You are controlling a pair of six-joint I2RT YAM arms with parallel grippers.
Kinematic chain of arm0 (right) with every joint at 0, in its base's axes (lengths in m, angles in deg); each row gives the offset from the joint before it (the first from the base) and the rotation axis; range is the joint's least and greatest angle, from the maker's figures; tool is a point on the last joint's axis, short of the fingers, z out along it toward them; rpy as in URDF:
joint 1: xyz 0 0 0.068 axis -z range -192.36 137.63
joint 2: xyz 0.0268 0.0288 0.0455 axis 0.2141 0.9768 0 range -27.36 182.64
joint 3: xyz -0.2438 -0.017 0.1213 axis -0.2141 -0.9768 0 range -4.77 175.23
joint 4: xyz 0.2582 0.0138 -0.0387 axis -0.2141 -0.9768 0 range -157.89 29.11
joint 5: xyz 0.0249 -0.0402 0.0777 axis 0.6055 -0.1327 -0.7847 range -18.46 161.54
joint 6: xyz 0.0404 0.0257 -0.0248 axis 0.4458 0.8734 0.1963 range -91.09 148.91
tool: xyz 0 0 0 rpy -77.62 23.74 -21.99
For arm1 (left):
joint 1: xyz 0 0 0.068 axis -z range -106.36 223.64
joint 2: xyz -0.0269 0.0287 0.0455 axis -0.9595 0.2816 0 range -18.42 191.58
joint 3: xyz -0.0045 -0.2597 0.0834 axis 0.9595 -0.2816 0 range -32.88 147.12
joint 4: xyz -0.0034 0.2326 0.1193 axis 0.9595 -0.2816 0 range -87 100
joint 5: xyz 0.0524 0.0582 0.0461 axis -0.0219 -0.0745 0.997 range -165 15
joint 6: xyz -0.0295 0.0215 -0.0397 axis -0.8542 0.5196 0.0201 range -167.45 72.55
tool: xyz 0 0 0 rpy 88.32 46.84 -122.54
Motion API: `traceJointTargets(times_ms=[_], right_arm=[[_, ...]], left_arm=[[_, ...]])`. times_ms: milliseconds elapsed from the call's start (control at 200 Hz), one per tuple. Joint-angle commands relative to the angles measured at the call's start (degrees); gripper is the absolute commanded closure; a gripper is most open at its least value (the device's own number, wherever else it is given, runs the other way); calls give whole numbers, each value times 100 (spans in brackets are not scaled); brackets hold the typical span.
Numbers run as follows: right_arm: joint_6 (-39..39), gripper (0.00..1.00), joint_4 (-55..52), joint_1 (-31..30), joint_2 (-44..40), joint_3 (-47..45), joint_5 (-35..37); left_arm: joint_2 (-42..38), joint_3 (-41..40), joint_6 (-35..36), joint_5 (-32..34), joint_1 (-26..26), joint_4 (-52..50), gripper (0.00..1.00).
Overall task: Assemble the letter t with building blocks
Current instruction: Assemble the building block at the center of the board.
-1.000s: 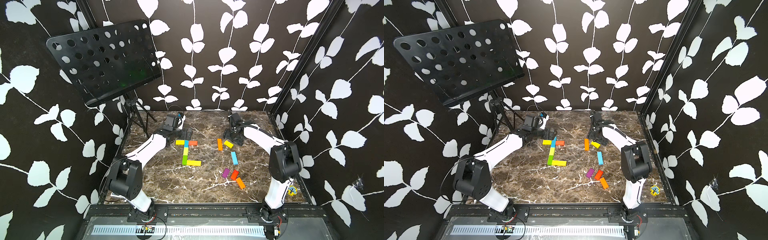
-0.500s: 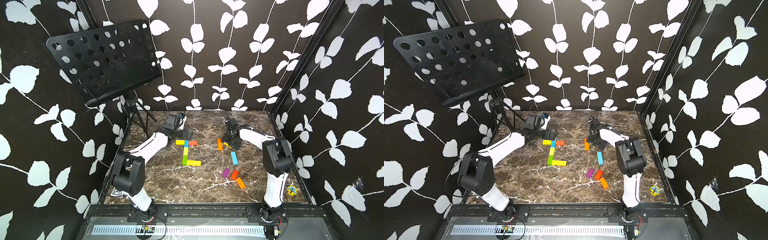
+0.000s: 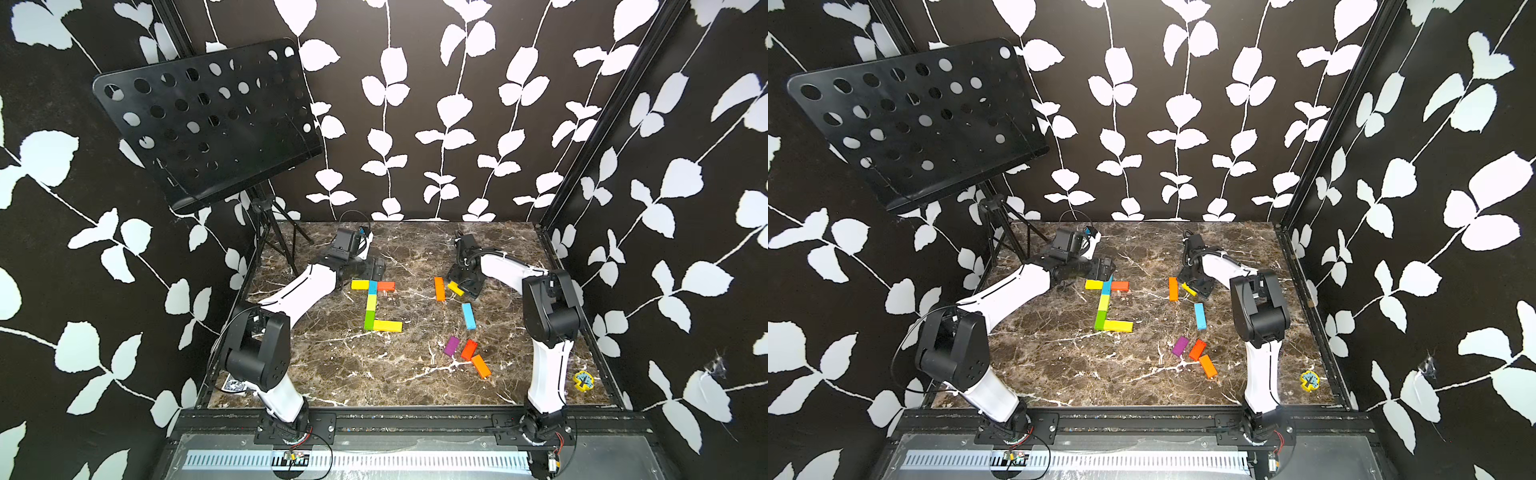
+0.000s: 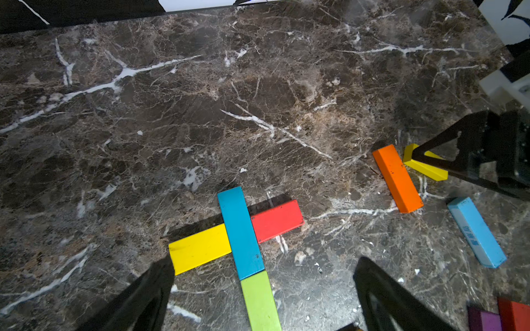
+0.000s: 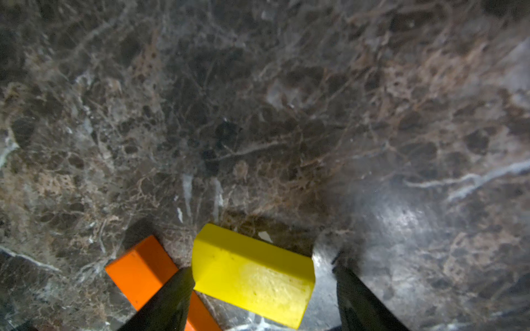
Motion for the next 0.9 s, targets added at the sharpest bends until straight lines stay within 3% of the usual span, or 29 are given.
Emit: traceJointTargets(times_ms=[0, 755, 895], right_arm=[[-48, 23, -229, 24, 110, 228, 37], [157, 23, -407, 75, 345, 421, -92], [102, 30, -472, 103, 403, 450, -162]], left_arm=[[2, 202, -73, 56, -33, -55, 1], [159, 293, -122, -84, -42, -90, 1], [176, 298, -148, -77, -51, -93, 1]])
